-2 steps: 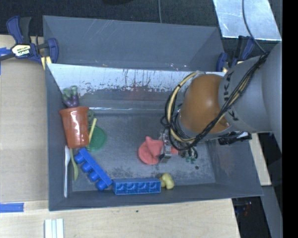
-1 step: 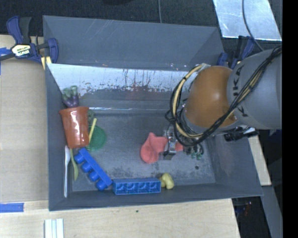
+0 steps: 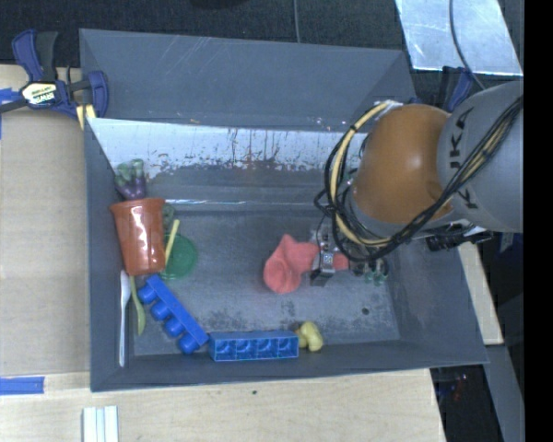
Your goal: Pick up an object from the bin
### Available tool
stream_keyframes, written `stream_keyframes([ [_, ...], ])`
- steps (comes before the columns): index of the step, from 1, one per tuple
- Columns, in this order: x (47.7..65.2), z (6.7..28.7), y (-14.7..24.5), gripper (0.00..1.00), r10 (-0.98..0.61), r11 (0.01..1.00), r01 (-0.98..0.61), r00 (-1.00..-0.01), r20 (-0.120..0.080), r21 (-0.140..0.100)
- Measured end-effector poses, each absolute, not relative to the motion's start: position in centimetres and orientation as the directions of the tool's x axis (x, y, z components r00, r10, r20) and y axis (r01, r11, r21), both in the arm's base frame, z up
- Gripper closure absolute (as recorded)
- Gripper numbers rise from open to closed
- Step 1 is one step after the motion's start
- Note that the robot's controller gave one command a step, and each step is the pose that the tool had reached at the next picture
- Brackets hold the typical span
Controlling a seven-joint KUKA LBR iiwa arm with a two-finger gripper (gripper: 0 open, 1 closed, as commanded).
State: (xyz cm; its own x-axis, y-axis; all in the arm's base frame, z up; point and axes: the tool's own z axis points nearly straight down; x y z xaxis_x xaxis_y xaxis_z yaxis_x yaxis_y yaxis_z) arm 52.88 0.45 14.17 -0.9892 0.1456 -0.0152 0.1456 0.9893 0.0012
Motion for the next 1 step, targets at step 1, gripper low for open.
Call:
stream_keyframes([
  [1,52.86,19.18,0.41,1.0,0.145,0.989,0.145,-0.989,-0.014,0.001],
])
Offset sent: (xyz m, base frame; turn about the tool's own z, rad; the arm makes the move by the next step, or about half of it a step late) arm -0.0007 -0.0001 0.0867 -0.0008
